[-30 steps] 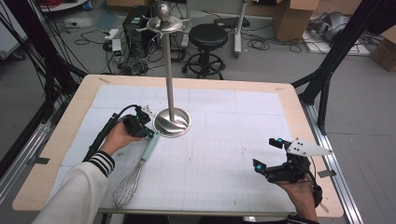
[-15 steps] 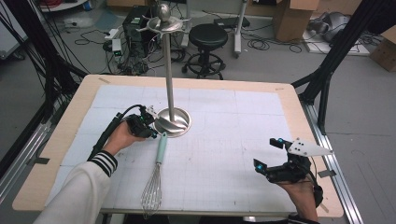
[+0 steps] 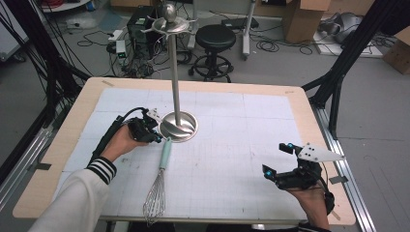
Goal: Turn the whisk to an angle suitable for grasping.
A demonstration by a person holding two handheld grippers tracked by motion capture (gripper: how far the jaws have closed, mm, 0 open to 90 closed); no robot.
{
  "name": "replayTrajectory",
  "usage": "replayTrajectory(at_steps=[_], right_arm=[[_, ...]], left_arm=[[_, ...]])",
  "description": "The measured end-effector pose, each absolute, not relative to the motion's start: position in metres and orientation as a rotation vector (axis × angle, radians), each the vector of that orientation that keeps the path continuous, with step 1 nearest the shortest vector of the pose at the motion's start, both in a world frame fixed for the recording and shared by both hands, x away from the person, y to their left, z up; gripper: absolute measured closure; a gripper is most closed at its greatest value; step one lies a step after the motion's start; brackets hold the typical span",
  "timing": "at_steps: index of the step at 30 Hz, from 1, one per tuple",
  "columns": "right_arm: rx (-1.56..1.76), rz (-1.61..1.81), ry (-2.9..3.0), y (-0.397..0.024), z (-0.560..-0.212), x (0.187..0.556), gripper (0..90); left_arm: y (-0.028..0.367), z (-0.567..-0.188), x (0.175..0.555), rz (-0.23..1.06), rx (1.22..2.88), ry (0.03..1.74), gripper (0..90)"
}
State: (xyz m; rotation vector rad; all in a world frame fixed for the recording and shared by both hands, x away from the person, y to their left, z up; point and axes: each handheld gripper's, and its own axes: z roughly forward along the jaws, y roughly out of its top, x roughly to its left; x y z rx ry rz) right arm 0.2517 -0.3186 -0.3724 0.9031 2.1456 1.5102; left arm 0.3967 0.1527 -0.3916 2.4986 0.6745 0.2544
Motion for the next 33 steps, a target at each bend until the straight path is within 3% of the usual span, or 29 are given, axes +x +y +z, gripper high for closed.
replayTrajectory(at_steps=[16,33], right_arm=[[0.892,1.509,2.149,-0.317,-0.37,0.251,0.5],[0.886,1.511,2.147,-0.318,-0.369,0.25,0.5]], left_arm=[[0.166,-0.362,0.378,0.248,2.419,0.569,90.0],[0.161,-0.337,0.355,0.154,2.394,0.238,90.0]])
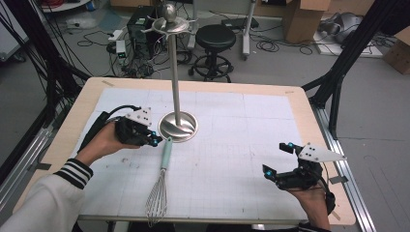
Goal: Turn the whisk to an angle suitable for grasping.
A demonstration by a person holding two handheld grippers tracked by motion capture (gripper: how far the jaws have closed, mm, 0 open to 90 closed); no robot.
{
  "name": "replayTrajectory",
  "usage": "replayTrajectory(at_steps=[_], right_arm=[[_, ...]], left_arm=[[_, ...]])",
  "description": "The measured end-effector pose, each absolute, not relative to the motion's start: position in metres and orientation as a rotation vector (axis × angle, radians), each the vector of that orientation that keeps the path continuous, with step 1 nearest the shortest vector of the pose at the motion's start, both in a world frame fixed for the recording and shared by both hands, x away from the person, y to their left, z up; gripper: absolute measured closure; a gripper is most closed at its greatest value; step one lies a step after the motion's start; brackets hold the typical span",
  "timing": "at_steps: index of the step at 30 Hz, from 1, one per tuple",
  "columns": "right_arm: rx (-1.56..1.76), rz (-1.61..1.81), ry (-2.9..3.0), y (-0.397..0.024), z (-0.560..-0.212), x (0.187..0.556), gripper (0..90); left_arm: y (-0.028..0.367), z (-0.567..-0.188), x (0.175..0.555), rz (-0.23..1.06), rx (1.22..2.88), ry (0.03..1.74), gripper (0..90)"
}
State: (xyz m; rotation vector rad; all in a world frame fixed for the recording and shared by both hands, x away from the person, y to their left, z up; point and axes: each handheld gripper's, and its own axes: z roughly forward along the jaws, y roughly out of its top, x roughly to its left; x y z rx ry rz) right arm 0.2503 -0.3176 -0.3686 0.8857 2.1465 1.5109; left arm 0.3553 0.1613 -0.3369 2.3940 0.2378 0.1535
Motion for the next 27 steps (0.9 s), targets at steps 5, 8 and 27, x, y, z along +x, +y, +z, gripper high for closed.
replayTrajectory(at_steps=[5,8,27], right_arm=[[0.884,1.51,2.147,-0.318,-0.369,0.25,0.5],[0.884,1.509,2.148,-0.318,-0.369,0.25,0.5],[0.888,1.51,2.152,-0.318,-0.369,0.25,0.5]], left_arm=[[0.154,-0.338,0.35,0.131,2.406,0.149,90.0],[0.15,-0.339,0.346,0.114,2.414,0.134,89.9],[0.117,-0.371,0.334,0.013,2.532,0.02,89.9]])
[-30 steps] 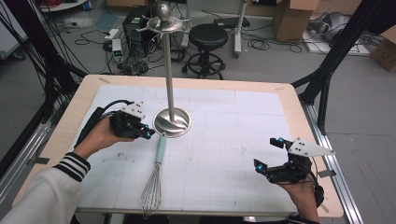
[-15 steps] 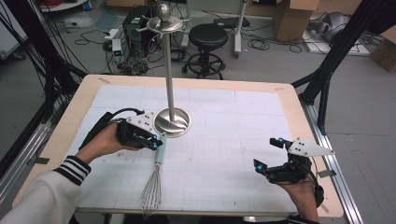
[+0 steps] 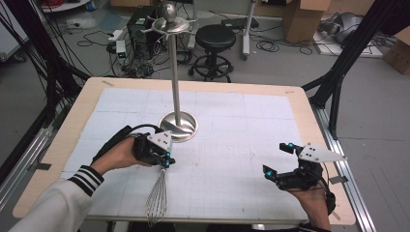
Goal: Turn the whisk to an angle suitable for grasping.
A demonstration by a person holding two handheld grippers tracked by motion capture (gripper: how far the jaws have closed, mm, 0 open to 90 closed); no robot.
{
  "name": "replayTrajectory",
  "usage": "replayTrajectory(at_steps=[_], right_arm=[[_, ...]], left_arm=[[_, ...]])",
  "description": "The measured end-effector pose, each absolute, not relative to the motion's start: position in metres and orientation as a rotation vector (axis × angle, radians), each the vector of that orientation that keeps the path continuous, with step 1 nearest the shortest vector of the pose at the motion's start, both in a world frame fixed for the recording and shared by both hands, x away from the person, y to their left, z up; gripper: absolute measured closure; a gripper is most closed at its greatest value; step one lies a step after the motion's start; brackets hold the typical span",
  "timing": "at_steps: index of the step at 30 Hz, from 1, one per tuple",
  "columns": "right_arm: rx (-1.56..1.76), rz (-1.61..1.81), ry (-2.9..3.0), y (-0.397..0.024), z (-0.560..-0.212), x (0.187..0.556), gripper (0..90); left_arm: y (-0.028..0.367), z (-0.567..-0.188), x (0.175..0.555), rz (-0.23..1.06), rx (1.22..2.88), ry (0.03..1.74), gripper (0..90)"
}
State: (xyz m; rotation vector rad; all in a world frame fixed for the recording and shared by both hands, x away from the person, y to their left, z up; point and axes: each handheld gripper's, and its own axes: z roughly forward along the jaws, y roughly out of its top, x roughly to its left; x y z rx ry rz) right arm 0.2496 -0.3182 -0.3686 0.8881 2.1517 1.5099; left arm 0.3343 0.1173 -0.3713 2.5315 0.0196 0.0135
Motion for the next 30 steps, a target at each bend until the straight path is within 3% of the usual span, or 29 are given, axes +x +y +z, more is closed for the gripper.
replayTrajectory(at_steps=[20,30], right_arm=[[0.883,1.507,2.149,-0.318,-0.368,0.249,0.5],[0.882,1.513,2.145,-0.32,-0.367,0.248,0.5]], left_arm=[[0.099,-0.401,0.327,-0.016,2.672,-0.02,89.9],[0.108,-0.402,0.328,-0.017,2.708,-0.002,89.8]])
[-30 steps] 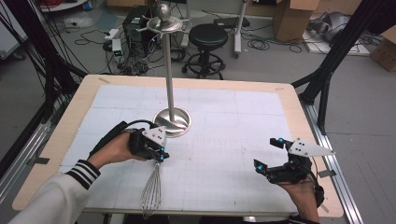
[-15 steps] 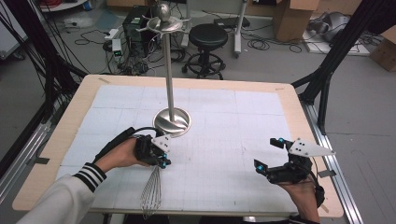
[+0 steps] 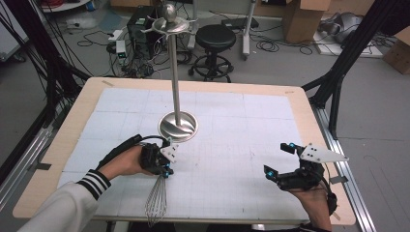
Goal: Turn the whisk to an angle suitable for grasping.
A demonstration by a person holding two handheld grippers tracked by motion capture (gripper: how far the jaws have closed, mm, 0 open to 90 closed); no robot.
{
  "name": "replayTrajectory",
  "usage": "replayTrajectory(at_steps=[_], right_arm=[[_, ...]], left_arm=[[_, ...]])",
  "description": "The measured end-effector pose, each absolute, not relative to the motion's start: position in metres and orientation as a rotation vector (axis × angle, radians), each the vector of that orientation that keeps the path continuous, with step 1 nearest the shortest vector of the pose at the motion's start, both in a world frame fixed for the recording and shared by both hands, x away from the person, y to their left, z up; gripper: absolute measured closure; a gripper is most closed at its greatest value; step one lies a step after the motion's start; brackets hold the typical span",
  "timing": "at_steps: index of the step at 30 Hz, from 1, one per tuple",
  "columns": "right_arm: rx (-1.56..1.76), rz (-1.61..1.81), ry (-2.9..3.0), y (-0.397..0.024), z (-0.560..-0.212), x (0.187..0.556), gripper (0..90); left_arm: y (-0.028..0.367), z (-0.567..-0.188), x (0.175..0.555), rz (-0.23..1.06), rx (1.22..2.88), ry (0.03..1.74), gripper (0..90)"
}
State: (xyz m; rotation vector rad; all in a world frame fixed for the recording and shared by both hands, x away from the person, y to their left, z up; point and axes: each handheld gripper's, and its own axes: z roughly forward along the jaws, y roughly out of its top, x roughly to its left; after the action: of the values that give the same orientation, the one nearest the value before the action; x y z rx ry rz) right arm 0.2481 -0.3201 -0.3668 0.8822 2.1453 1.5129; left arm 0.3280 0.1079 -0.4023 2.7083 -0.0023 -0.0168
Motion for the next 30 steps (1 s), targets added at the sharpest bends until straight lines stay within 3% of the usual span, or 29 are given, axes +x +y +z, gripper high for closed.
replayTrajectory(at_steps=[30], right_arm=[[0.881,1.512,2.149,-0.319,-0.366,0.248,0.5]], left_arm=[[0.149,-0.399,0.327,0.035,2.755,0.097,89.8]])
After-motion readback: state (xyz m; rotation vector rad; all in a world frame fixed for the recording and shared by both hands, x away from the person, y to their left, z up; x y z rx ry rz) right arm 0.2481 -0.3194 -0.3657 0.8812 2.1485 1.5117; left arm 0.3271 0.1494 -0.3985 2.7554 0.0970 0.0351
